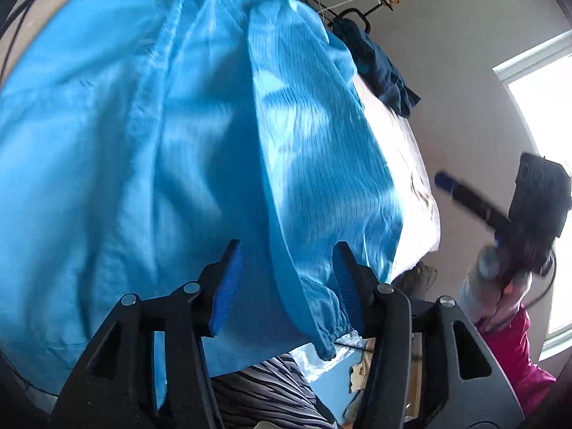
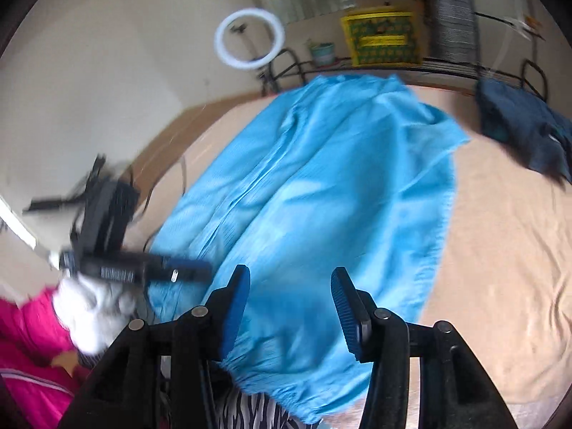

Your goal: Fold large clothes

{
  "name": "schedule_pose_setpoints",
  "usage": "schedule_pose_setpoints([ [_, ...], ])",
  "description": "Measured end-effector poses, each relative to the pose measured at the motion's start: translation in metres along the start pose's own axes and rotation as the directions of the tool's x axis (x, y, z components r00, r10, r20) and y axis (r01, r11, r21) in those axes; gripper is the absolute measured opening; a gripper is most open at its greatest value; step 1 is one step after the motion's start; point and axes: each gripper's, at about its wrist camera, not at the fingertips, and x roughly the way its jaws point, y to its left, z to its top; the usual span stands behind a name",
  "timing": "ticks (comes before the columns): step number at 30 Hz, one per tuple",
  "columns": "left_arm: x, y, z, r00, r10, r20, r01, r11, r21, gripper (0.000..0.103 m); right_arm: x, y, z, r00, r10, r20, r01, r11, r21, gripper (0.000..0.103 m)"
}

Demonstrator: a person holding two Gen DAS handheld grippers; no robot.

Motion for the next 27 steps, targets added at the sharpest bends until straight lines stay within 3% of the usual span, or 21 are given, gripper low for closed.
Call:
schedule_pose_setpoints([
  [4, 0.022, -0.006, -0.004, 0.999, 0.043, -0.024, -0.043, 0.999, 0.022, 0.050, 0.007, -0.047, 0.028, 0.999, -0.038, 0.028, 0.035, 0.994, 0.108, 0.050],
  [6, 0.027, -0.005, -0.004, 0.999, 0.050, -0.021, -0.049, 0.999, 0.022, 0.020, 0.018, -0.070, 0.042, 0.999, -0.024, 0.037, 0.018, 0.986, 0.164, 0.048],
  [8, 0.030, -0.003, -0.004, 0.998, 0.052, -0.028, -0.051, 0.999, 0.019, 0.007, 0.030, -0.084, 0.054, 0.999, -0.029, 0.041, 0.020, 0.978, 0.206, 0.047],
  [16, 0.020, 0.004, -0.002, 0.999, 0.028, -0.043, -0.027, 0.999, 0.036, 0.001, 0.103, -0.165, 0.102, 0.999, -0.003, 0.039, -0.013, 0.917, 0.398, 0.046],
  [20, 0.016, 0.006, -0.005, 0.998, 0.029, -0.050, -0.027, 0.999, 0.043, 0.001, 0.135, -0.184, 0.114, 1.000, -0.002, 0.025, -0.009, 0.891, 0.453, 0.046],
  [23, 0.015, 0.007, -0.005, 0.998, 0.028, -0.055, -0.026, 0.999, 0.048, 0.001, 0.151, -0.187, 0.122, 1.000, -0.016, 0.012, 0.009, 0.894, 0.448, 0.029],
  [25, 0.013, 0.008, -0.006, 0.998, 0.030, -0.058, -0.027, 0.998, 0.056, 0.001, 0.155, -0.186, 0.126, 1.000, -0.026, 0.006, 0.021, 0.903, 0.429, 0.002],
  [27, 0.013, 0.006, -0.006, 0.998, 0.032, -0.060, -0.028, 0.997, 0.068, 0.000, 0.155, -0.182, 0.134, 0.997, -0.083, 0.005, 0.075, 0.924, 0.376, 0.000],
])
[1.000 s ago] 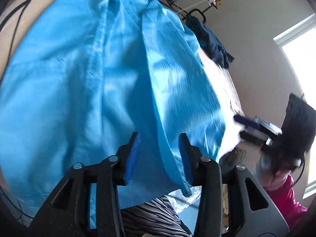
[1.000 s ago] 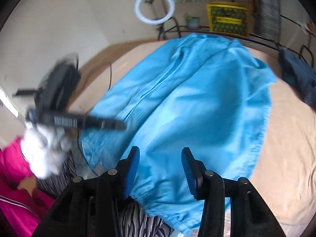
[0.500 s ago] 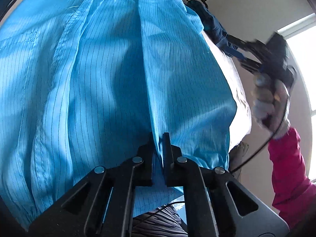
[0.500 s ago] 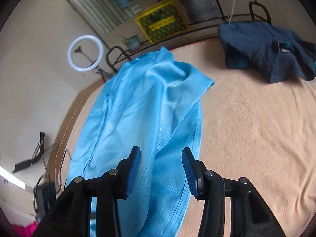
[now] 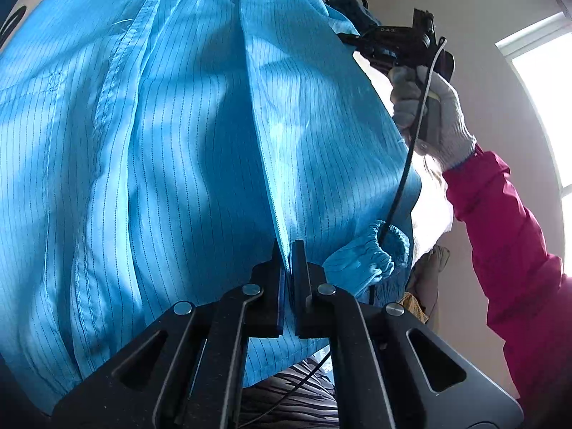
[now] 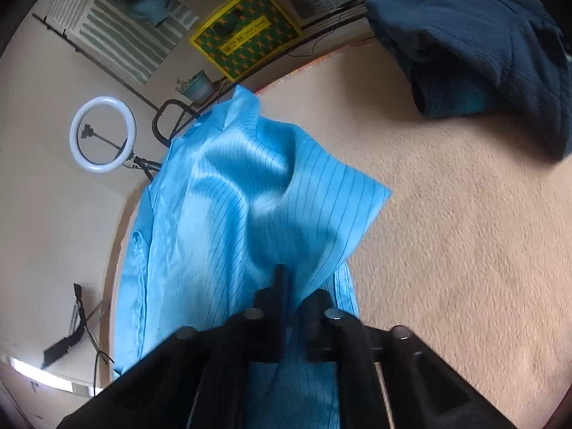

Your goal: Fold large clothes

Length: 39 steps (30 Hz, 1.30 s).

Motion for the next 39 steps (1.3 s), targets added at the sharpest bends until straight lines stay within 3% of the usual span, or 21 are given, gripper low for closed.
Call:
schedule_pose_setpoints([
  [3, 0.002, -0.004, -0.002, 1.000, 0.003, 0.001, -0.003, 1.000, 0.007, 0.000, -0.011, 0.005, 0.017, 0.991, -0.114, 0.071, 0.117, 0.992, -0.037, 0.000],
  [5, 0.007, -0.008, -0.003, 1.000, 0.007, -0.003, -0.007, 1.000, 0.004, 0.000, -0.013, -0.002, 0.026, 0.991, -0.114, 0.069, 0.114, 0.993, -0.001, 0.000],
  [7, 0.007, -0.008, -0.006, 1.000, 0.012, -0.004, -0.012, 1.000, 0.003, 0.000, -0.010, 0.000, 0.027, 0.997, -0.072, 0.006, 0.072, 0.997, -0.004, 0.007],
  [9, 0.005, -0.008, -0.007, 1.000, 0.015, 0.000, -0.015, 1.000, 0.008, 0.000, -0.019, 0.010, 0.020, 0.997, -0.071, -0.004, 0.071, 0.997, -0.037, 0.046],
  [13, -0.007, -0.006, -0.011, 1.000, 0.016, 0.006, -0.016, 1.000, 0.026, 0.000, -0.063, 0.026, -0.008, 1.000, 0.002, -0.014, -0.003, 0.997, -0.077, 0.047],
  [18, -0.022, -0.010, -0.012, 0.999, 0.020, 0.029, -0.021, 0.998, 0.053, 0.001, -0.164, 0.046, -0.064, 0.995, 0.088, 0.046, -0.081, 0.989, -0.126, 0.047],
  [21, -0.026, -0.007, -0.018, 0.999, 0.015, 0.037, -0.016, 0.999, 0.035, 0.001, -0.215, 0.057, -0.108, 0.995, 0.072, 0.064, -0.062, 0.987, -0.148, 0.047],
  [22, -0.026, -0.005, -0.020, 0.999, 0.007, 0.038, -0.008, 1.000, 0.020, 0.003, -0.228, 0.060, -0.126, 0.996, 0.065, 0.060, -0.055, 0.987, -0.148, 0.047],
  [24, -0.023, -0.005, -0.025, 0.999, -0.004, 0.032, 0.004, 1.000, -0.002, 0.027, -0.241, 0.065, -0.163, 0.998, 0.056, 0.037, -0.050, 0.988, -0.147, 0.047],
  [26, -0.019, -0.001, -0.034, 0.999, -0.014, 0.040, 0.015, 1.000, -0.025, 0.033, -0.240, 0.067, -0.201, 0.999, 0.045, 0.003, -0.045, 0.990, -0.133, 0.048],
  [31, -0.012, 0.001, -0.046, 0.998, -0.034, 0.052, 0.037, 0.998, -0.049, 0.033, -0.196, 0.063, -0.278, 0.990, 0.086, -0.111, -0.091, 0.995, -0.040, 0.049],
  [34, -0.011, -0.002, -0.047, 0.998, -0.036, 0.048, 0.038, 0.998, -0.041, 0.014, -0.168, 0.061, -0.297, 0.980, 0.129, -0.153, -0.127, 0.992, 0.025, 0.049],
  [36, -0.008, -0.010, -0.046, 0.999, -0.010, 0.044, 0.010, 1.000, -0.005, 0.007, -0.155, 0.064, -0.300, 0.974, 0.159, -0.158, -0.155, 0.987, 0.040, 0.049],
  [39, -0.007, -0.017, -0.049, 0.999, 0.003, 0.050, -0.004, 1.000, 0.020, 0.004, -0.142, 0.063, -0.298, 0.969, 0.187, -0.164, -0.177, 0.981, 0.075, 0.048],
])
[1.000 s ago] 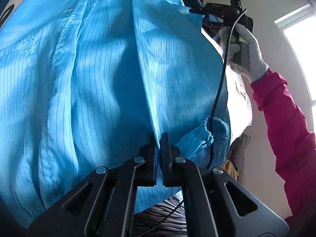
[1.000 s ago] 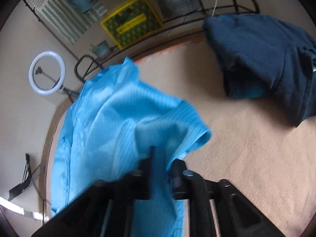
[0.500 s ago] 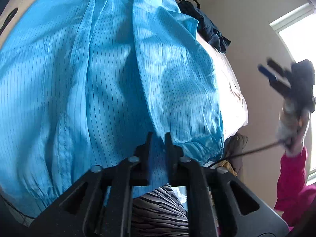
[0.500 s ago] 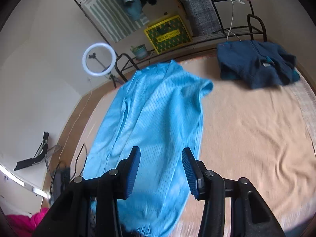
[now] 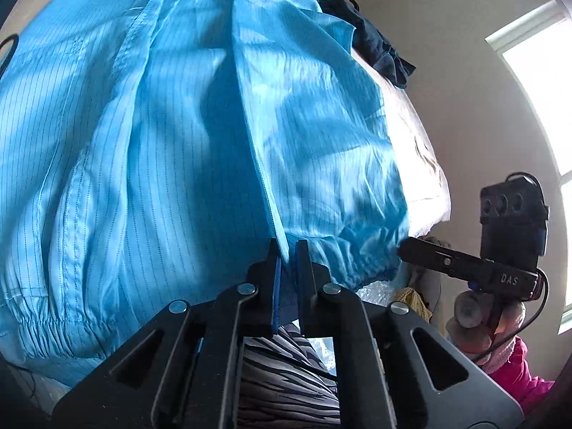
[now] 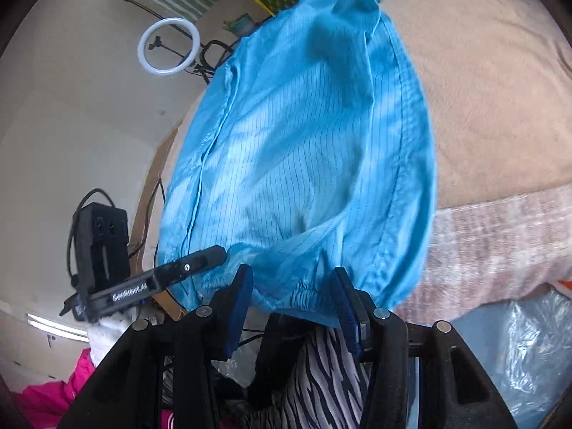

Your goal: Fold large clothes

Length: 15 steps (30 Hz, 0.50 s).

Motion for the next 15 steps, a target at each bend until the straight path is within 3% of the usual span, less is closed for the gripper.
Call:
schedule_pose_setpoints([
  [2, -0.001, -0.005, 0.000, 1.000, -0.001, 0.009, 0.001, 1.000, 0.012, 0.003, 0.000, 0.000, 0.003, 0.999, 0.035, 0.002, -0.035, 0.999, 0.013, 0.048],
  [4, -0.001, -0.009, -0.002, 1.000, -0.004, 0.011, 0.004, 1.000, 0.023, 0.002, 0.000, 0.002, 0.005, 1.000, 0.014, -0.002, -0.014, 1.000, -0.015, 0.048],
  [5, 0.000, -0.010, -0.002, 1.000, -0.006, 0.008, 0.006, 1.000, 0.025, 0.002, 0.002, 0.003, 0.006, 1.000, -0.004, -0.004, 0.004, 1.000, -0.028, 0.042],
  [7, 0.003, -0.012, -0.003, 1.000, -0.014, 0.000, 0.014, 1.000, 0.021, 0.001, 0.007, 0.004, 0.005, 0.999, -0.023, -0.029, 0.022, 0.999, -0.046, 0.007],
  [12, -0.008, -0.015, -0.012, 0.998, -0.057, -0.009, 0.058, 0.998, 0.019, 0.001, -0.013, 0.019, -0.006, 1.000, -0.031, -0.006, 0.030, 0.994, -0.104, 0.000],
  [15, -0.008, -0.016, -0.017, 0.999, -0.040, -0.018, 0.041, 0.998, 0.042, 0.001, -0.024, 0.021, -0.013, 0.999, -0.043, 0.022, 0.045, 0.991, -0.125, 0.000],
])
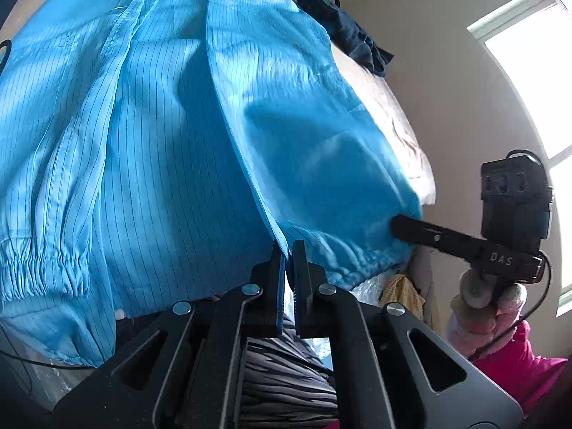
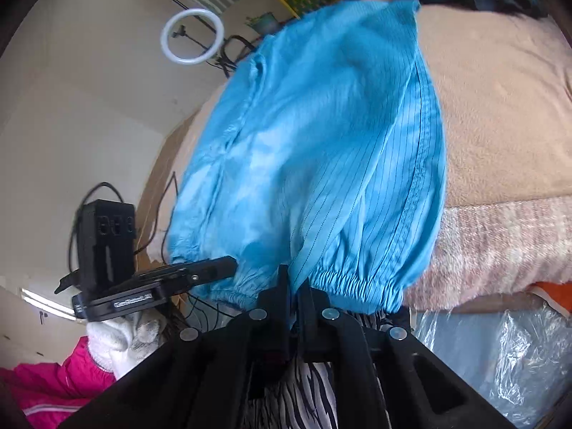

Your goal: Fold large clothes

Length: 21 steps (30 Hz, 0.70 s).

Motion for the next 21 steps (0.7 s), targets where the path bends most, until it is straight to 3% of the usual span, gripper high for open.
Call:
schedule_pose_setpoints([
  [5, 0.011, -0.003, 0.008, 1.000, 0.023, 0.000, -0.023, 1.000, 0.011, 0.001, 0.019, -0.017, 0.002, 0.996, -0.079, -0.041, 0.080, 0.997, 0.018, 0.000],
  [13, 0.029, -0.012, 0.001, 0.998, 0.052, -0.030, -0.050, 0.997, 0.066, 0.001, 0.009, -0.020, -0.004, 0.997, -0.064, -0.051, 0.065, 0.998, 0.023, 0.000],
  [21, -0.006, -0.017, -0.002, 0.996, 0.079, 0.051, -0.084, 0.992, 0.097, 0.002, 0.028, -0.021, 0.001, 0.992, -0.097, -0.083, 0.098, 0.995, 0.006, 0.000],
])
